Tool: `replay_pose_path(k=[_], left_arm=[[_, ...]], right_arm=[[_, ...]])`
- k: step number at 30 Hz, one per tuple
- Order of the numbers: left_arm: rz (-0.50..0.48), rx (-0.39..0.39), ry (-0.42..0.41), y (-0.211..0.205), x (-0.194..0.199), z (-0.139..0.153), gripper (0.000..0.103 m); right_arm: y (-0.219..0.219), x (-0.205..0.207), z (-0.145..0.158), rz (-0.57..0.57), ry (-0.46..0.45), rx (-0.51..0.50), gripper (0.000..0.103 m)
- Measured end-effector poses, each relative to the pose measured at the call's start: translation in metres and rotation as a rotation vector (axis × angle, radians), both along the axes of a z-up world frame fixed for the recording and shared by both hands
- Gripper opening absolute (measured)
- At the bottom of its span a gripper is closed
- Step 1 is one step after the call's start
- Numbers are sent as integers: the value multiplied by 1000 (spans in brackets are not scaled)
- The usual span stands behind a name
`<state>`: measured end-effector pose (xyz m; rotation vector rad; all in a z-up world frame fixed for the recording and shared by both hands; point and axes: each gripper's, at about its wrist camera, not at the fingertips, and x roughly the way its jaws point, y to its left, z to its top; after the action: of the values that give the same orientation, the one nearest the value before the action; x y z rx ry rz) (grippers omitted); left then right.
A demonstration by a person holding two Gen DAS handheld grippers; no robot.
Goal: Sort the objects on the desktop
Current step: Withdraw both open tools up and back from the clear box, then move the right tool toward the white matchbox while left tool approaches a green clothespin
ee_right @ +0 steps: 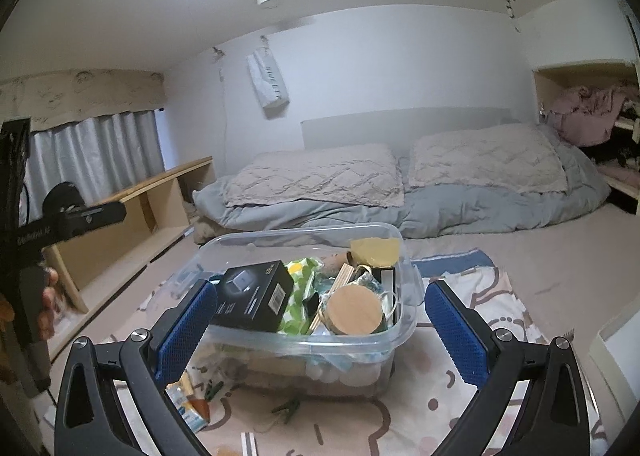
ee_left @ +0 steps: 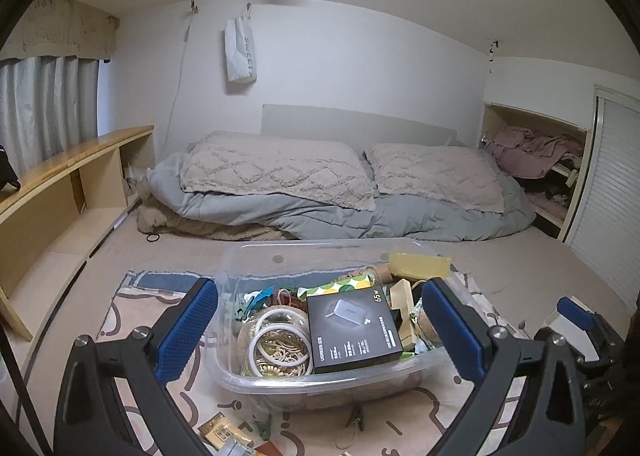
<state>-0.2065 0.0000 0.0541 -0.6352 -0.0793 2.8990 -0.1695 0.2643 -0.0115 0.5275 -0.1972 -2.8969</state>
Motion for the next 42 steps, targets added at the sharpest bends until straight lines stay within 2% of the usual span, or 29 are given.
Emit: replay_pose_path(k=[6,11,17,23,29,35,39,42], left_arm=[[-13,-23,4,1,11,-7,103],[-27,-36,13,1,21,-20,103],[-25,-71,66,-3,37,-47,103],[-30,-64,36,-13,36,-81,103],[-40,-116,-42,-18,26,-129,103],[-35,-173,-149,-17,14,-176,103],[-41,-188,-213,-16,6,-198,103],[-56,-174,-296,-13,-1,-216,103]], right_arm=[[-9,16,-9,39,33,63,103],[-19,22,-30,93,29,105,103],[-35,18,-65,160,-34,165,103],[-53,11,-109,228,-145,230,103],[-76,3,-151,298,-274,305,103],[-96,-1,-174,368,-352,357,103],[-104,-4,-187,405,-393,388,103],[-106,-9,-200,417,-453,404,103]])
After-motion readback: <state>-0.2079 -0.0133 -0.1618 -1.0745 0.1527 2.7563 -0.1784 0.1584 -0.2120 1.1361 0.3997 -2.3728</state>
